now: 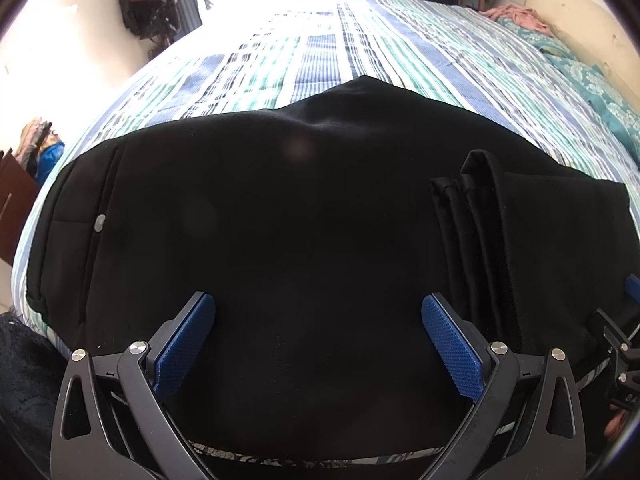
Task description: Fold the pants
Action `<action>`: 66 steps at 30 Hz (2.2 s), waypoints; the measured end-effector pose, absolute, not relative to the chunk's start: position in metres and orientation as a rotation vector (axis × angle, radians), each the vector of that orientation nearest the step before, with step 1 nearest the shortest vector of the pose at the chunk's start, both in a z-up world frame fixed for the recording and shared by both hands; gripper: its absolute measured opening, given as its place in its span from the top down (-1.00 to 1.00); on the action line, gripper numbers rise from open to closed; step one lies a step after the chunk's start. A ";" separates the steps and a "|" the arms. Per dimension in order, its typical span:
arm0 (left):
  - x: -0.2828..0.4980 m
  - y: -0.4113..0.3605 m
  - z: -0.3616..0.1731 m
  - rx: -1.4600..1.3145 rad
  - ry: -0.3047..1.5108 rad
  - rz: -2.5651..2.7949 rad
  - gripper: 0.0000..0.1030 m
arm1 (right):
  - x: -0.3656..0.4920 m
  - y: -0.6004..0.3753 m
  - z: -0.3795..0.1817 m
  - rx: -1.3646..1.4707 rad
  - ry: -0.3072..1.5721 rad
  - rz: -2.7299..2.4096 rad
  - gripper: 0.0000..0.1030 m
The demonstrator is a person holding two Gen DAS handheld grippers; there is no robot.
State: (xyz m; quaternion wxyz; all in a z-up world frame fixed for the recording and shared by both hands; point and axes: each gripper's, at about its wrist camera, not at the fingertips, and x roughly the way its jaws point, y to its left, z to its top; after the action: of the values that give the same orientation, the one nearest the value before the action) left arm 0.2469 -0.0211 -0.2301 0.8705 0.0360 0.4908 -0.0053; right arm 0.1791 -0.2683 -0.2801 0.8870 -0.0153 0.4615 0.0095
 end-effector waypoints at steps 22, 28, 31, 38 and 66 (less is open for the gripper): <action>0.294 0.212 -0.239 -0.400 1.231 -0.071 -0.76 | 0.181 -0.268 -0.280 -0.033 0.959 0.017 -1.00; 0.281 0.214 -0.220 -0.412 1.270 -0.014 0.44 | 0.185 -0.267 -0.280 -0.032 0.960 0.007 -1.00; 0.271 0.221 -0.193 -0.518 1.232 -0.051 0.67 | 0.187 -0.267 -0.280 -0.030 0.964 0.002 -1.00; 0.258 0.148 -0.101 -0.595 1.110 -0.305 0.70 | 0.187 -0.266 -0.280 -0.027 0.973 0.004 -1.00; 0.251 0.007 -0.106 -0.222 0.972 -0.326 -0.33 | 0.159 -0.329 -0.225 0.453 0.747 0.350 -1.00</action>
State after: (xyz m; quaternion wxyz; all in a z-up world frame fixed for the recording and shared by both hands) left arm 0.2508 0.0069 -0.1059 0.8656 -0.1061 0.4639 -0.1557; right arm 0.1593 -0.3293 -0.2252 0.8912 0.2182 0.3600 0.1688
